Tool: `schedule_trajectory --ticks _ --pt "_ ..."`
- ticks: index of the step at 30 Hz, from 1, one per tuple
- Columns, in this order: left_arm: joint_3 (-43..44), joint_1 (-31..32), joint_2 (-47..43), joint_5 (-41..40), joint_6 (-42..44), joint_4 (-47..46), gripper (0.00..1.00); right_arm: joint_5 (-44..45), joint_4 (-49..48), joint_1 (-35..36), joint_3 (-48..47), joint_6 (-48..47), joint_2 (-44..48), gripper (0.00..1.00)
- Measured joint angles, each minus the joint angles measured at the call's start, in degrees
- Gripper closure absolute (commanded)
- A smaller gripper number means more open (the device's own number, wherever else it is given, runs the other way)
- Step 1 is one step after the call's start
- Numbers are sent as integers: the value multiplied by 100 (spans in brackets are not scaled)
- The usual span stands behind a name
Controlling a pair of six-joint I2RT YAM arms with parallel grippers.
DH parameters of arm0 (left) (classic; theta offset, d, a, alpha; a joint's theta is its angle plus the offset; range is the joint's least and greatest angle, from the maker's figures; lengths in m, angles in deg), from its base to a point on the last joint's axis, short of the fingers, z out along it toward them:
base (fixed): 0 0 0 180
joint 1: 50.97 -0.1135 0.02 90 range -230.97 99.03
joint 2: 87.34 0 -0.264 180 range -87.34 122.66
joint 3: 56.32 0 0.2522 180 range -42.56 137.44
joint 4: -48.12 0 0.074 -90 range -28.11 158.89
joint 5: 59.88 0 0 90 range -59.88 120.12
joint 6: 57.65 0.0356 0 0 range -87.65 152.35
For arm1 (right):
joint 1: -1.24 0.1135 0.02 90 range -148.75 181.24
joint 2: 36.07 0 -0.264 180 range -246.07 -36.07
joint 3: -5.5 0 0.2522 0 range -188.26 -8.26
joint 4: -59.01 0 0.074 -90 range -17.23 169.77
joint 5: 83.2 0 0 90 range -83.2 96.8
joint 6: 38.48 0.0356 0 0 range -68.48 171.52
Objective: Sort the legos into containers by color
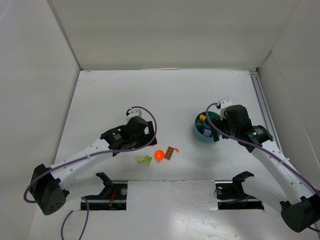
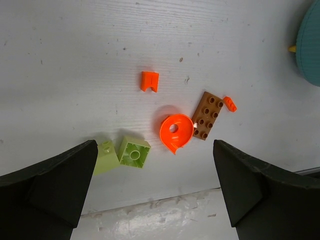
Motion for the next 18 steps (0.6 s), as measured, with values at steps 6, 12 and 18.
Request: schedule_trajectory --ticks 6,12,18 --pt "35 0 151 0 79 -76 0 -90 15 -212 0 -133 48 0" --pt "133 0 275 -2 151 -114 0 -162 74 -415 -2 -258 52 0" --pt "227 0 367 -2 208 -181 0 -245 111 -560 -2 -350 52 0"
